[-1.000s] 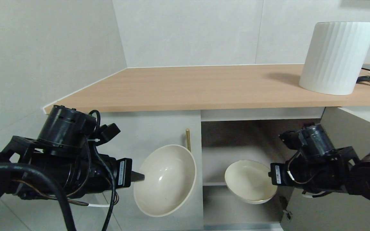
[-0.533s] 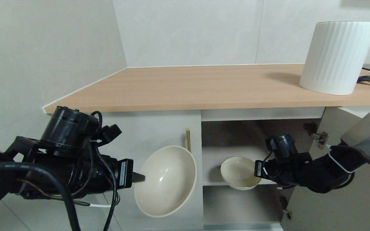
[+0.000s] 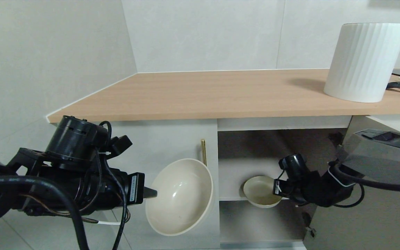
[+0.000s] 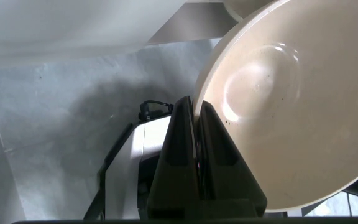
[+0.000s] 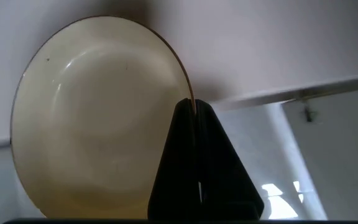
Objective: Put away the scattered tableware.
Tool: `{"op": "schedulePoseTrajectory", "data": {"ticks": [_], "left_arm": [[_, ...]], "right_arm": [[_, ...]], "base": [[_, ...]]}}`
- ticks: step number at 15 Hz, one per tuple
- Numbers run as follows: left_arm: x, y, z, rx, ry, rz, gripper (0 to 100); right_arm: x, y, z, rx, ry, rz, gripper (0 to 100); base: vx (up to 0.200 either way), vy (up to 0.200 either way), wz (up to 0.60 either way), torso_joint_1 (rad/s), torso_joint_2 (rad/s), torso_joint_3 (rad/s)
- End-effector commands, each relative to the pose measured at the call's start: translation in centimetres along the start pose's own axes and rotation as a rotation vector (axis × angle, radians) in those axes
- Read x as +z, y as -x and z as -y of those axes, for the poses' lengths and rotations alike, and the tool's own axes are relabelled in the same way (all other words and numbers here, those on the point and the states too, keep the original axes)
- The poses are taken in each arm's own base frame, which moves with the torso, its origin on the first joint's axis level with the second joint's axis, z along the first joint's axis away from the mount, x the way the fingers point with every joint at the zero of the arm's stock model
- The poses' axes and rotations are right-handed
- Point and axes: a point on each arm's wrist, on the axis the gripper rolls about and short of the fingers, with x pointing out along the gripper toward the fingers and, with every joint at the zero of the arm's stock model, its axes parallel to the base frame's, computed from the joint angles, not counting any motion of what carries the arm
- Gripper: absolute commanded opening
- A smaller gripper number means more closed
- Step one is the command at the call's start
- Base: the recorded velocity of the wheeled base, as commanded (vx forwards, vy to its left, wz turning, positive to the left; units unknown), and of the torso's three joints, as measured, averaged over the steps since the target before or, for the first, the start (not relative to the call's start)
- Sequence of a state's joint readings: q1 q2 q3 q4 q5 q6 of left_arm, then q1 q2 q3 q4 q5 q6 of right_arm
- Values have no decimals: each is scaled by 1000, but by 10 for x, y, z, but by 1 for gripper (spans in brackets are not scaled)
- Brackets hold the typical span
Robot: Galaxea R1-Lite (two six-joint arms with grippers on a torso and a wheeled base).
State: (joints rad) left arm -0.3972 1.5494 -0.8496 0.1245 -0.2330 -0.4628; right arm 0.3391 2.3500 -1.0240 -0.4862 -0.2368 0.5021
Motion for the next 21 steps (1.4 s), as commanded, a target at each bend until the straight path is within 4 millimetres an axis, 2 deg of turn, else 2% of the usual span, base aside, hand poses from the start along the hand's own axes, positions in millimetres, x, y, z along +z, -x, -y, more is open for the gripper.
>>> {"op": "schedulePoseTrajectory", "data": {"ticks": [1,11,21], "left_arm": [[0,0,0,0,1,-1,0],[0,-1,0,2,1,-4,0],[0,-1,0,0,0,-3,0]], "right_arm": [[-4,-13,5,-24,-5,-13,0],[15,-41,-1,-77,-37,87,0],[25,-47,-1,-76,-60,119,0]], "base": [[0,0,0,0,0,0],[0,0,0,0,0,0],[0,0,0,0,0,0]]}}
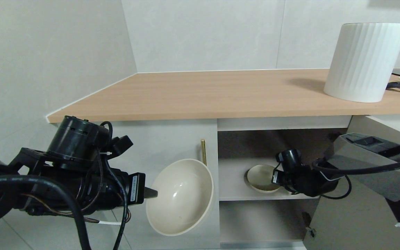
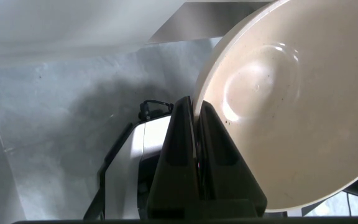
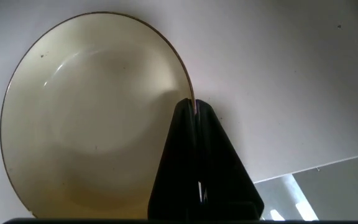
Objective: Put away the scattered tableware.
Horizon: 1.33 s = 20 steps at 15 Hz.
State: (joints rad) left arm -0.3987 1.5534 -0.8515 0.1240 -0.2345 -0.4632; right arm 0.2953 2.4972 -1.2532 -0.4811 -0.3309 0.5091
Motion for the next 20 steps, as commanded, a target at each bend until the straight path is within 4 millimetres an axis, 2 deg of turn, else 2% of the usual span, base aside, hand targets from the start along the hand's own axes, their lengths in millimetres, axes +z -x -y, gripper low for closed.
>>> {"op": "schedulePoseTrajectory", "data": {"ticks": [1,2,9,12,15,17,19,20], "left_arm": [[0,0,0,1,0,0,0],[0,0,0,0,0,-1,0],[1,0,1,-2,-1,3,0],[2,-8,5,-9,-17,-6,0],[-6,-25,16,-18,-60,-63,0],[-8,-42,33,4,-113,-81,0],[-6,-54,38,29,-140,-84,0],[-12,-62,37,60,-166,-110,0]], "right_arm": [[1,0,-1,2,-1,3,0],[1,0,-1,2,-1,3,100],[3,3,-1,4,-10,7,100],[1,24,3,9,8,-19,100],[10,74,4,79,51,-33,100],[35,158,4,222,144,-26,100],[55,221,-9,338,229,-30,100],[56,250,-21,378,274,-64,100]], "base": [[0,0,0,0,0,0],[0,0,0,0,0,0],[0,0,0,0,0,0],[0,0,0,0,0,0],[0,0,0,0,0,0],[0,0,0,0,0,0],[0,0,0,0,0,0],[0,0,0,0,0,0]]}}
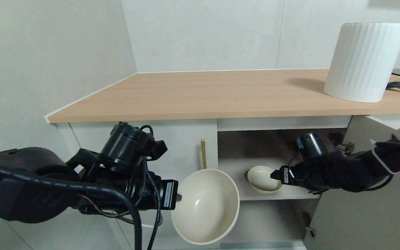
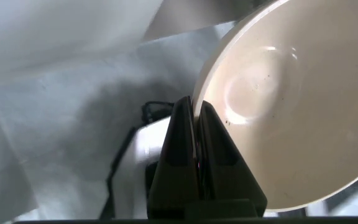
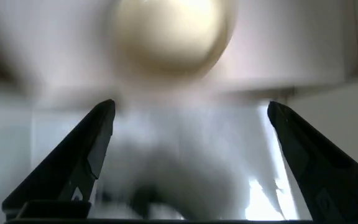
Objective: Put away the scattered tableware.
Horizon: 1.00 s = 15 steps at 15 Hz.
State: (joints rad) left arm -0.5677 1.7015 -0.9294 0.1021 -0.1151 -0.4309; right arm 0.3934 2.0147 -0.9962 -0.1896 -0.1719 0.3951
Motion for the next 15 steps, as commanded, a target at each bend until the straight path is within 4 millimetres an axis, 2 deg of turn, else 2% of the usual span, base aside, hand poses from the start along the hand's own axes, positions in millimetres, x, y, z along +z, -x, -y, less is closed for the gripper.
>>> {"op": "schedulePoseTrajectory", "data": {"ticks": [1,2,3,5,7,9,12,15], "left_arm": [[-9,-23,2,42,-42,-68,0],[-14,-33,3,88,-72,-87,0],[-19,-42,6,135,-92,-98,0],[-27,-51,13,195,-129,-102,0],[-26,-48,16,201,-132,-84,0],[-25,-44,16,194,-130,-73,0],[-22,-32,19,176,-130,-41,0],[-22,-25,23,160,-138,-24,0]], "right_arm": [[15,111,-43,200,125,51,100],[0,130,-56,244,146,1,100],[-12,137,-67,273,186,-28,100],[-20,142,-84,318,228,-36,100],[-39,137,-98,325,286,-83,100],[-46,133,-103,322,302,-105,100],[-66,112,-118,264,356,-148,100],[-70,101,-121,215,364,-146,100]], "base": [[0,0,0,0,0,0],[0,0,0,0,0,0],[0,0,0,0,0,0],[0,0,0,0,0,0],[0,0,0,0,0,0],[0,0,0,0,0,0],[0,0,0,0,0,0],[0,0,0,0,0,0]]}}
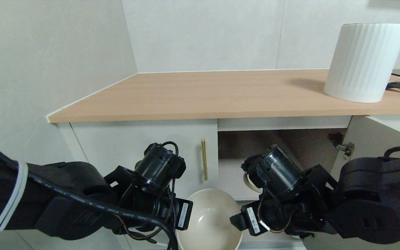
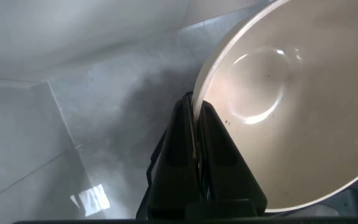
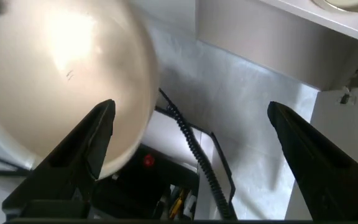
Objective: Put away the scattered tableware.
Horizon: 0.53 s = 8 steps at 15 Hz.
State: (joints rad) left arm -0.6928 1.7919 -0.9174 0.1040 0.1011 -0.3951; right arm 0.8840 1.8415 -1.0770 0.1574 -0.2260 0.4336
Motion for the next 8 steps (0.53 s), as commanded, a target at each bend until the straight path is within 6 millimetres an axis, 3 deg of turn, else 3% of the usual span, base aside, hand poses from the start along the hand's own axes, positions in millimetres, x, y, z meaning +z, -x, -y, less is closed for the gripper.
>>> {"op": "schedulePoseTrajectory", "data": {"ticks": [1,4,5,8], "left_arm": [[0,5,2,-9,-3,13,0],[-3,3,4,-11,-15,2,0],[-3,3,4,-9,-15,-1,0],[-4,1,4,-7,-16,-6,0]], "right_arm": [[-4,-12,-3,-14,9,-32,100],[-3,-15,-4,-11,2,-22,100],[-4,-15,-3,-11,3,-24,0],[-4,-14,-3,-10,2,-21,0]], "base": [[0,0,0,0,0,0],[0,0,0,0,0,0],[0,0,0,0,0,0],[0,0,0,0,0,0]]}}
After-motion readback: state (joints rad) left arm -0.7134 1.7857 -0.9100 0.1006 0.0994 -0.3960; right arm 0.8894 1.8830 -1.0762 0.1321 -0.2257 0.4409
